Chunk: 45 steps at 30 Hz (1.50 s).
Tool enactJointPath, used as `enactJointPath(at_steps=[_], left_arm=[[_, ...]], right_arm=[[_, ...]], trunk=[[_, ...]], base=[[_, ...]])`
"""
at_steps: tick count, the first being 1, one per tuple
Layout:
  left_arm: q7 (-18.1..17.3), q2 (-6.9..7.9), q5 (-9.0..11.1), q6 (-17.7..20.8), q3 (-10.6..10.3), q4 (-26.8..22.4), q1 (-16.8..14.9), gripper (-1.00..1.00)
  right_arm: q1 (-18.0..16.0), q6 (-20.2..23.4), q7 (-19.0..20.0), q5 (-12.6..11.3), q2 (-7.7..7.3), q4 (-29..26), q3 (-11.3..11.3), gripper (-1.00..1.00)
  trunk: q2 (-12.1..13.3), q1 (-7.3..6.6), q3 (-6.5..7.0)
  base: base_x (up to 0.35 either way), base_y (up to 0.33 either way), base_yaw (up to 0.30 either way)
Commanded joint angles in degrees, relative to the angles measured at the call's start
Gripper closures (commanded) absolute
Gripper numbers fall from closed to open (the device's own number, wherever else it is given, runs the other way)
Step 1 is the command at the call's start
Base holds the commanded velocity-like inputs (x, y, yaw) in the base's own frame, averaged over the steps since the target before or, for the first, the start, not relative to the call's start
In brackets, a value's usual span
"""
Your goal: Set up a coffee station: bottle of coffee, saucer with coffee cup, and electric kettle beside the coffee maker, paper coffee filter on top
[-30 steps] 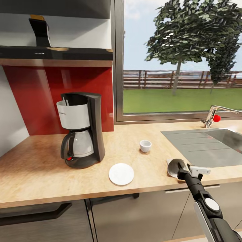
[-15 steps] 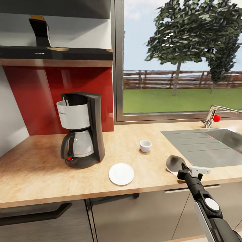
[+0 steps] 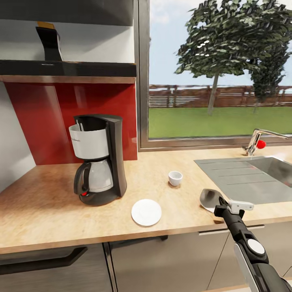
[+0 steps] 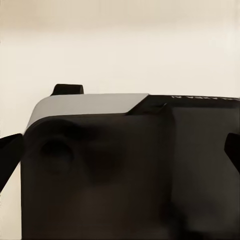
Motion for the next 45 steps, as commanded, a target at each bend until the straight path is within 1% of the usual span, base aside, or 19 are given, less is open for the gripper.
enactJointPath(at_steps=[1,9,18,26,37,45], left_arm=[[0.0,-0.03,0.1,0.0,0.2,0.0,0.0,-1.00],[0.0,-0.03,0.1,0.0,0.2,0.0,0.0,-1.00],[0.0,-0.03,0.1,0.0,0.2,0.0,0.0,-1.00],[0.0,-0.03,0.1,0.0,0.2,0.0,0.0,-1.00],[0.0,-0.03,0.1,0.0,0.2,0.0,0.0,-1.00],[0.0,-0.03,0.1,0.0,0.2,0.0,0.0,-1.00]], right_arm=[[0.0,0.1,0.1,-0.8,-0.01,-0.1,0.0,1.00],[0.0,0.1,0.3,-0.8,-0.01,-0.2,0.0,1.00],[0.0,0.6,0.4,-0.8,-0.01,-4.1,-0.2,1.00],[0.0,0.7,0.4,-0.9,-0.01,-4.6,-0.3,1.00],[0.1,0.6,0.4,-0.9,-0.01,-4.6,-0.3,1.00],[0.1,0.6,0.4,-0.9,-0.01,-4.6,-0.2,1.00]], trunk=[[0.4,-0.23,0.12],[3.6,-1.99,1.56],[7.2,-3.96,3.18],[10.4,-5.72,4.61],[10.4,-5.72,4.61],[10.4,-5.72,4.61]], base=[[0.000,0.000,0.000],[0.000,0.000,0.000],[0.000,0.000,0.000],[0.000,0.000,0.000],[-0.011,0.000,0.000],[-0.272,0.000,0.000]])
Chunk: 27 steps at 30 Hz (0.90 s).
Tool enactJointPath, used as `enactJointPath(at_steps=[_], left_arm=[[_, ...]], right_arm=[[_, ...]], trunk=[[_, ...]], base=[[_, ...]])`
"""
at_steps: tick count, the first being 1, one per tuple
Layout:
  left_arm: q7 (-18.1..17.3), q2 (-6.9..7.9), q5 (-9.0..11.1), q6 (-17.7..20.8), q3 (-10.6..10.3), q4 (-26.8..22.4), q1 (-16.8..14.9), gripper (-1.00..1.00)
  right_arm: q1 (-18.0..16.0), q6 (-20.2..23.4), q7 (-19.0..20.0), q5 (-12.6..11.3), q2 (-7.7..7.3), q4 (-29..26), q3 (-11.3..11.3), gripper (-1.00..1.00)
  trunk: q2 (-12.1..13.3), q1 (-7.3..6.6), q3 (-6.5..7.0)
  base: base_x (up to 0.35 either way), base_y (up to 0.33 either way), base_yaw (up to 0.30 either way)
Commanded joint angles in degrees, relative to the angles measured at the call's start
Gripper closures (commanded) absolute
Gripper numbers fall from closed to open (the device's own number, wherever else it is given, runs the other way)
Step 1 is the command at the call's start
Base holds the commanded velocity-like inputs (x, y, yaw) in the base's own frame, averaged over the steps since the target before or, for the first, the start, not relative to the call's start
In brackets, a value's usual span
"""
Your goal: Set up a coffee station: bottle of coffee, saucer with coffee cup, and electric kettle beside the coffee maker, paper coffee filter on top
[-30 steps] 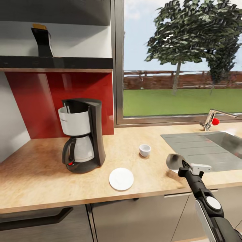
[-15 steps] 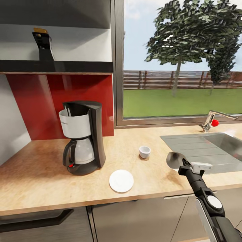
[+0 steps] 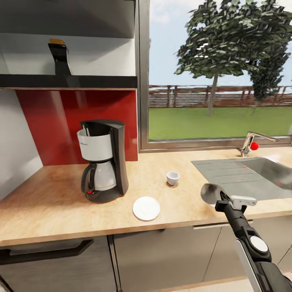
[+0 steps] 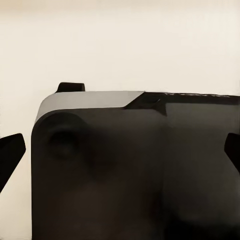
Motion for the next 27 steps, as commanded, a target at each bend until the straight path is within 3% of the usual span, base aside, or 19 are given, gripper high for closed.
enactJointPath(at_steps=[1,27], left_arm=[[0.0,-0.03,0.1,0.0,0.2,0.0,0.0,-1.00],[0.0,-0.03,0.1,0.0,0.2,0.0,0.0,-1.00]], right_arm=[[0.0,0.2,0.1,-0.8,-0.01,-0.1,0.0,1.00],[0.2,0.1,0.1,-0.8,-0.01,-0.2,0.0,1.00]], trunk=[[0.0,-0.03,-0.07],[0.0,-0.03,-0.07]], base=[[-0.280,0.000,0.000],[-0.077,0.036,0.000]])
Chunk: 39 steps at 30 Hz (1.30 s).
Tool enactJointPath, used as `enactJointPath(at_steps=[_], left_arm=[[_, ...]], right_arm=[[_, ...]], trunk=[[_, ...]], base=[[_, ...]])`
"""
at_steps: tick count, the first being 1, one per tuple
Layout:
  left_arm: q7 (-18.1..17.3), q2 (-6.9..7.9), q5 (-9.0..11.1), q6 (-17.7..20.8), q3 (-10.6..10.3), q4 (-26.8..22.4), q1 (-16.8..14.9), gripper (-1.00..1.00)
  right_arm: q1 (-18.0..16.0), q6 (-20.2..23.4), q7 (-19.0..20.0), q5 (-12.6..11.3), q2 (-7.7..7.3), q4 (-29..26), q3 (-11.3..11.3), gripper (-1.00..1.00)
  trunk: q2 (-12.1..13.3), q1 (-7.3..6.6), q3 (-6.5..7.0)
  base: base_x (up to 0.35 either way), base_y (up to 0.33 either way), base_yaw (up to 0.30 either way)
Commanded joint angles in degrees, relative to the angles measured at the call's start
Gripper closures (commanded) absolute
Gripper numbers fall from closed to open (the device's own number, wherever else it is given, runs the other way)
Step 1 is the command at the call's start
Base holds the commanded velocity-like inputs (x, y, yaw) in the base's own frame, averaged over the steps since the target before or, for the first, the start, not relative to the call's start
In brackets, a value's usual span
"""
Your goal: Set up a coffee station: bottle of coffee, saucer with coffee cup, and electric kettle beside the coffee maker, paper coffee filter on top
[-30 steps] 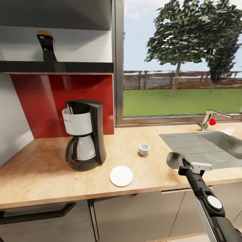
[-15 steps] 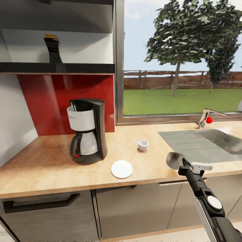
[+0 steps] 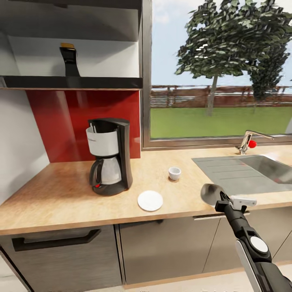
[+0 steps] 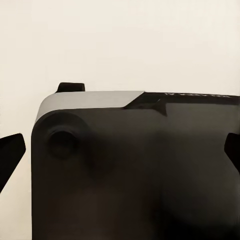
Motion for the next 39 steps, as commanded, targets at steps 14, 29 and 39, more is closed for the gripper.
enactJointPath(at_steps=[14,29,39], left_arm=[[0.0,-0.03,0.1,0.0,0.2,0.0,0.0,-1.00],[0.0,0.09,0.1,0.0,0.2,0.0,0.0,-1.00],[0.0,0.32,0.1,0.0,0.2,0.0,0.0,-1.00]], right_arm=[[0.0,0.2,0.1,-0.8,-0.01,-0.4,0.0,1.00],[0.0,0.2,0.1,-0.8,-0.01,-0.5,0.0,1.00],[0.0,0.2,0.1,-0.8,-0.01,-0.5,0.0,1.00]], trunk=[[0.0,-0.01,-0.06],[0.0,-0.01,-0.06],[0.0,-0.01,-0.06]], base=[[-0.102,0.120,-0.027],[-0.038,0.195,-0.095],[-0.002,0.308,0.000]])
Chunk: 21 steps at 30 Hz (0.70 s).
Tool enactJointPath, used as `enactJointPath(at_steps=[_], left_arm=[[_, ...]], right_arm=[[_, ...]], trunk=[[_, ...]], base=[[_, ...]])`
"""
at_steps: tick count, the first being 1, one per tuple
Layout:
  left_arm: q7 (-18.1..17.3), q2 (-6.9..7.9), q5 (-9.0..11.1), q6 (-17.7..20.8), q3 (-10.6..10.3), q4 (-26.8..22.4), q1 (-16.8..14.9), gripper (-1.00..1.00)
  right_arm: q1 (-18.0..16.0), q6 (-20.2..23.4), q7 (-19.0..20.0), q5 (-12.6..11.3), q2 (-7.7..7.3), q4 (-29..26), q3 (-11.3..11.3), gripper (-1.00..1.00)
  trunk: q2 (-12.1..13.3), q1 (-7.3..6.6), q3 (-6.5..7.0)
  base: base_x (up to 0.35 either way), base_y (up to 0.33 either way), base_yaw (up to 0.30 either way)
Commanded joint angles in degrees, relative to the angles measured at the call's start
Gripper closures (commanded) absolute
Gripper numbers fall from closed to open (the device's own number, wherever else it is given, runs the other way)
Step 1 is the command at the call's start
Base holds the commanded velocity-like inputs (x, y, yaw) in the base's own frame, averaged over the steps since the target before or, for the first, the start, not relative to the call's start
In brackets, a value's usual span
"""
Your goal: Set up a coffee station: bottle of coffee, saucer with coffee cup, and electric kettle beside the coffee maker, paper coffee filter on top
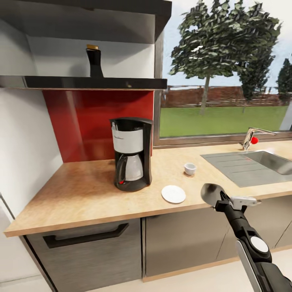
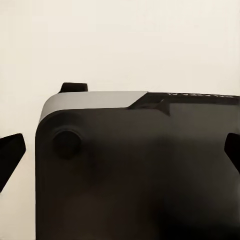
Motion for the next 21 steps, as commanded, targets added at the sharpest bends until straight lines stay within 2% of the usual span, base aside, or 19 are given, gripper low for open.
enactJointPath(at_steps=[1,9,21], left_arm=[[0.0,-0.03,0.1,0.0,0.2,0.0,0.0,-1.00],[0.0,-0.03,0.1,0.0,0.2,0.0,0.0,-1.00],[0.0,-0.03,0.1,0.0,0.2,0.0,0.0,-1.00]], right_arm=[[0.0,0.2,0.1,-0.8,-0.01,-0.1,0.0,1.00],[0.0,0.2,0.1,-0.8,-0.01,-0.1,0.0,1.00],[0.0,0.2,0.1,-0.8,0.01,-0.1,0.0,1.00]], trunk=[[0.0,0.00,-0.06],[0.0,0.00,-0.06],[0.0,0.00,-0.06]], base=[[0.000,0.308,0.000],[0.000,0.293,-0.011],[0.000,0.039,-0.244]])
